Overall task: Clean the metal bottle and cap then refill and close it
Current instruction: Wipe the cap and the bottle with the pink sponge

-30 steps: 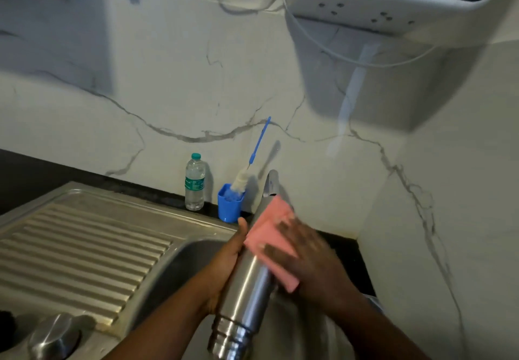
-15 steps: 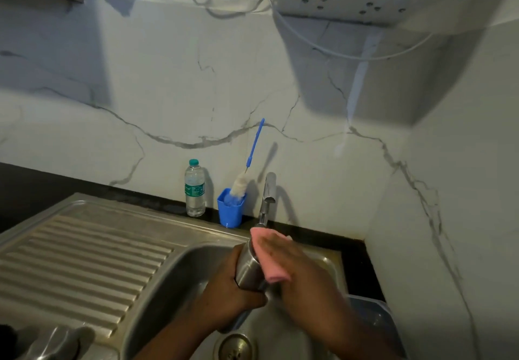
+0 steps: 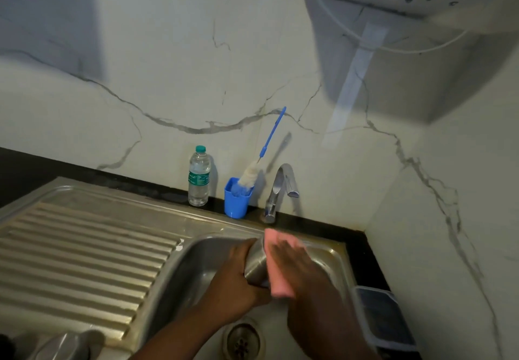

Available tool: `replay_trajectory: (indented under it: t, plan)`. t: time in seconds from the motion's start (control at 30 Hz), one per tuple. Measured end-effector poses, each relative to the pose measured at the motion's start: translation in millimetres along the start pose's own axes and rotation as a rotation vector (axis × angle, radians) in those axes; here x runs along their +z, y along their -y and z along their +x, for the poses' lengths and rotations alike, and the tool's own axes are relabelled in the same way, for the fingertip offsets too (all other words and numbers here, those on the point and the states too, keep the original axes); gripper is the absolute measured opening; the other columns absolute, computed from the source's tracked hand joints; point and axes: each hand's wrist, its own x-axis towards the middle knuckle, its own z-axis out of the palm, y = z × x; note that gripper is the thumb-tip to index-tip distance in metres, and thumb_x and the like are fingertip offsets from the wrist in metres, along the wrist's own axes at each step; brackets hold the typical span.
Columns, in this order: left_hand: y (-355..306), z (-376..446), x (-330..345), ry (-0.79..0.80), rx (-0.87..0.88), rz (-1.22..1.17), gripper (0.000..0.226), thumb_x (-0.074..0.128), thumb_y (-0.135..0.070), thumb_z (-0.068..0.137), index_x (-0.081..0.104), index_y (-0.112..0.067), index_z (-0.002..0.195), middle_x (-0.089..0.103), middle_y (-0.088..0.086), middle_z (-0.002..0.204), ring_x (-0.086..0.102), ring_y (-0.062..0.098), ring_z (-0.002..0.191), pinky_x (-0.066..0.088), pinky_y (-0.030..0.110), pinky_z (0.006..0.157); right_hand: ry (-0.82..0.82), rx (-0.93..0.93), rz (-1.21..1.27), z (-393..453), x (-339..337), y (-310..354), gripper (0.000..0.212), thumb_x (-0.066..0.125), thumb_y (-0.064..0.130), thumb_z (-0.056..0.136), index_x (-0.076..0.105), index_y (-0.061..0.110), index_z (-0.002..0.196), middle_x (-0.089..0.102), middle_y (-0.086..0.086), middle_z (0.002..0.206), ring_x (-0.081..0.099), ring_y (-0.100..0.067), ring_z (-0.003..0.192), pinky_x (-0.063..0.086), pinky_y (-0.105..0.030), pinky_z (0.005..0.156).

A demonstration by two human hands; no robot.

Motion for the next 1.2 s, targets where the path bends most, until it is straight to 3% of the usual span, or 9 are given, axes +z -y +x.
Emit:
replay_trajectory:
  t: [0.1,0.23,0.37,0.43,0.53,0.63,0.87,1.07,1.2]
  plan:
    - [5,7,-17,-0.035,0.039,0.023,0.074,0.069,-0.06,0.053,0.036,-0.051,0.118,0.046,-0.022,0.121,0.049,-0.001,0.114,0.037,0.006,0.089,0.068,-0.078,-0.357,3,18,22,0.154,0.079,0.063,0.043,-0.032,0.021,0.141,0.031,-0.005,0.148,0.057,-0.021,0.119,0.043,-0.033,0.094]
    - [10,13,-29,0.053,0.07,0.07,0.091,0.081,-0.045,0.048,0.036,-0.055,0.126,0.046,-0.013,0.127,0.05,0.008,0.116,0.05,0.036,0.094,-0.064,0.111,-0.111,-5,16,22,0.113,0.077,0.025,0.068,-0.001,0.024,0.15,0.021,0.0,0.155,0.028,-0.018,0.14,0.035,-0.037,0.11]
    - [-3,-2,-31,0.185,0.153,0.079,0.093,0.076,-0.04,0.048,0.036,-0.05,0.131,0.045,-0.014,0.13,0.05,0.005,0.116,0.05,0.029,0.092,-0.064,0.309,0.161,-15,1,31,0.084,0.052,0.005,0.09,-0.007,0.025,0.147,-0.006,0.011,0.157,-0.002,0.01,0.135,-0.003,0.008,0.095]
    - [0,-7,-33,0.177,0.166,0.066,0.091,0.08,-0.035,0.051,0.036,-0.052,0.128,0.046,-0.015,0.129,0.051,0.004,0.115,0.051,0.028,0.091,-0.042,0.266,0.2,-12,-1,41,0.083,0.055,0.014,0.089,-0.003,0.021,0.147,-0.005,0.009,0.157,0.005,-0.003,0.143,-0.002,0.001,0.104]
    - [3,-7,-42,0.058,0.086,-0.041,0.085,0.087,-0.032,0.056,0.039,-0.051,0.124,0.048,-0.016,0.127,0.052,0.004,0.113,0.05,0.025,0.088,0.111,0.135,-0.142,1,4,52,0.138,0.085,0.034,0.062,-0.025,0.019,0.144,-0.031,-0.004,0.149,0.032,-0.031,0.137,0.036,-0.034,0.106]
    - [-3,-8,-60,-0.111,0.016,-0.215,0.068,0.082,-0.029,0.066,0.048,-0.035,0.124,0.059,-0.007,0.122,0.06,0.013,0.112,0.051,0.015,0.078,0.322,-0.015,-0.191,11,7,63,0.126,0.067,0.027,0.084,-0.053,0.053,0.109,-0.046,0.005,0.128,-0.021,-0.024,0.131,0.02,-0.044,0.115]
    - [-22,-44,-100,-0.327,-0.022,-0.28,0.08,0.092,-0.013,0.043,0.057,-0.026,0.113,0.072,-0.009,0.099,0.069,0.008,0.091,0.053,0.017,0.068,0.146,-0.136,0.18,-7,-8,66,0.068,0.041,0.02,0.085,0.018,0.059,0.136,-0.003,0.033,0.146,0.0,0.001,0.141,0.01,-0.022,0.115]
    - [-44,-96,-148,-0.561,-0.063,-0.305,0.105,0.093,-0.028,0.049,0.041,-0.026,0.139,0.061,0.001,0.124,0.062,0.022,0.109,0.053,0.046,0.092,0.219,-0.027,0.406,-7,8,72,0.07,0.046,0.001,0.092,0.022,0.059,0.123,0.008,0.028,0.148,0.02,0.001,0.133,0.025,-0.006,0.094]
    - [-50,-132,-187,-0.699,-0.04,-0.217,0.081,0.088,-0.012,0.063,0.045,-0.029,0.13,0.062,-0.004,0.117,0.062,0.015,0.104,0.051,0.032,0.081,0.19,-0.092,0.479,8,28,97,0.081,0.051,-0.007,0.086,0.025,0.062,0.119,0.016,0.025,0.147,0.024,0.005,0.133,0.02,-0.009,0.106]
